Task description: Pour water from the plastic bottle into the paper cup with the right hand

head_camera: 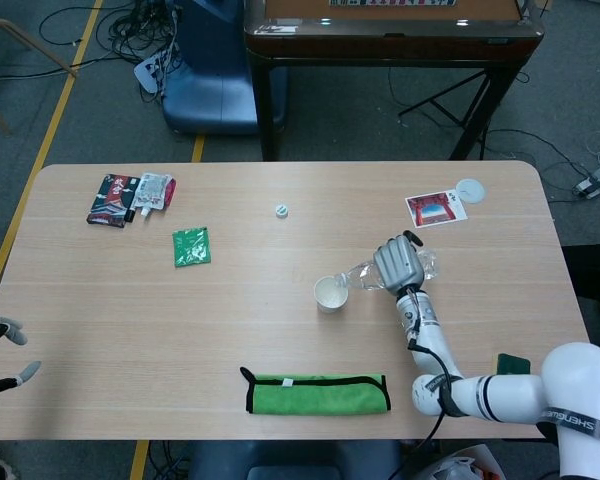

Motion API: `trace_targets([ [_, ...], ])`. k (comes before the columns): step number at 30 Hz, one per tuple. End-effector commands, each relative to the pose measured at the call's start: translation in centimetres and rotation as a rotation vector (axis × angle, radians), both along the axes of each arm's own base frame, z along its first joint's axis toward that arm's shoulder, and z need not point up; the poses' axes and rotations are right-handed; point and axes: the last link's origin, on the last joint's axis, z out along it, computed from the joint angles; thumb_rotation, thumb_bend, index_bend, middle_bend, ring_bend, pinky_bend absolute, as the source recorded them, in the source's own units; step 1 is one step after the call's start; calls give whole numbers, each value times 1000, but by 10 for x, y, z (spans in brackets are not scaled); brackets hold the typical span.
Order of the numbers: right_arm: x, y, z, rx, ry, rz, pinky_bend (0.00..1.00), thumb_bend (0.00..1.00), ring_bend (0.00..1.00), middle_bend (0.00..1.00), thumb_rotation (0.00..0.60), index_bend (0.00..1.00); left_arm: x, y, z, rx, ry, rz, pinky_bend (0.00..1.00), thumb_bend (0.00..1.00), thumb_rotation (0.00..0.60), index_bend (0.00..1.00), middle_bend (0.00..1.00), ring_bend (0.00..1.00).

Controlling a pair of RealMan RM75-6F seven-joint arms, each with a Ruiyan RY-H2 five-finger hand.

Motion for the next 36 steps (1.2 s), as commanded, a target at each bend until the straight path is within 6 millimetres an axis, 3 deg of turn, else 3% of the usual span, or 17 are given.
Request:
trace_targets([
  [1, -4, 1, -2, 6, -38, -8, 454, 121, 456, 585, 600, 553, 0, 0, 0, -1, 1, 0, 556, 111, 600, 535, 392, 365],
  [15, -25, 0, -3, 11, -389, -44, 454, 121, 456, 585, 600, 553, -2, 1, -2, -7, 11, 6, 556, 110, 600, 535, 392, 365],
  [24, -47, -1, 1, -28, -737, -31, 454, 113, 452, 581, 600, 553, -2, 2, -3, -11, 8, 11, 556, 110, 600, 535, 392, 365],
  [36, -77, 6, -6, -62, -1037, -57, 456, 98, 449, 581, 600, 553, -3, 3, -7, -21, 16, 11, 556, 111, 600, 535, 392, 365],
])
